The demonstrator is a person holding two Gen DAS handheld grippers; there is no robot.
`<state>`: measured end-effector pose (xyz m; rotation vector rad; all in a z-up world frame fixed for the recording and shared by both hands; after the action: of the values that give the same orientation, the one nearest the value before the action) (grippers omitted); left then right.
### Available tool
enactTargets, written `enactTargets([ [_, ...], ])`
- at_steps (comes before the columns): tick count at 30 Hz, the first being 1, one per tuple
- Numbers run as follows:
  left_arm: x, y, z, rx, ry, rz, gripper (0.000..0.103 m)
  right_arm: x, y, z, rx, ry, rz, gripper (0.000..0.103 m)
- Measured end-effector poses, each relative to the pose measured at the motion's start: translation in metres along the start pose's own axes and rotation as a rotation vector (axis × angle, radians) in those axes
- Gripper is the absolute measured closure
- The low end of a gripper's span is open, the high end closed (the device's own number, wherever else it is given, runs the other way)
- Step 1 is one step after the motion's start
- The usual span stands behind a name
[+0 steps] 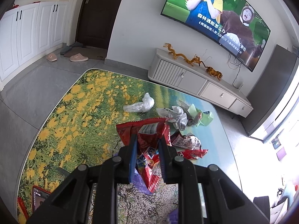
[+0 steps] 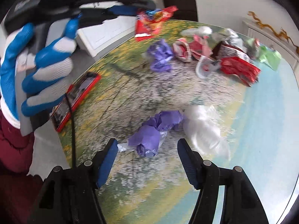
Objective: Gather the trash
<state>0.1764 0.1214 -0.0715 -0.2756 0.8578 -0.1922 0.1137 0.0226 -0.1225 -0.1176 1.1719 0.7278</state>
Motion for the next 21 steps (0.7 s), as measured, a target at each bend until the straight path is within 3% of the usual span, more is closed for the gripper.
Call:
enactTargets([
  [5, 0.003, -0.001, -0.001, 0.002, 0.006, 0.002, 0.083, -0.011, 0.018, 0.002, -0.069, -0.022, 0.028, 0.037],
  [9, 0.005, 0.0, -0.001, 0.001, 0.008, 0.004, 0.083, -0.038, 0.01, 0.008, -0.057, -0.084, 0.031, 0.039],
  [13, 0.009, -0.001, -0.003, 0.002, 0.016, 0.005, 0.083, -0.048, -0.007, 0.018, 0.004, -0.116, 0.035, 0.066],
  [17, 0.012, 0.0, -0.002, 0.007, 0.022, 0.015, 0.083, -0.03, -0.02, 0.022, 0.009, -0.075, -0.003, 0.09],
  [21, 0.016, 0.005, -0.002, -0.002, 0.026, 0.026, 0.083, -0.015, -0.025, 0.023, -0.03, -0.037, -0.036, 0.094],
])
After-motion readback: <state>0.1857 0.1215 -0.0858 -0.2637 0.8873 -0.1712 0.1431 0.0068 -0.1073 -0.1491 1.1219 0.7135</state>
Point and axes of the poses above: each gripper's, at about its wrist camera, not at the fingertips, and x roughly the way its jaws point, y to its left, z to its top, the point moved 8 cm from there along x, roughly the way its jaws point, and after that the axes turned 6 degrees about y, right-handed, at the moved point
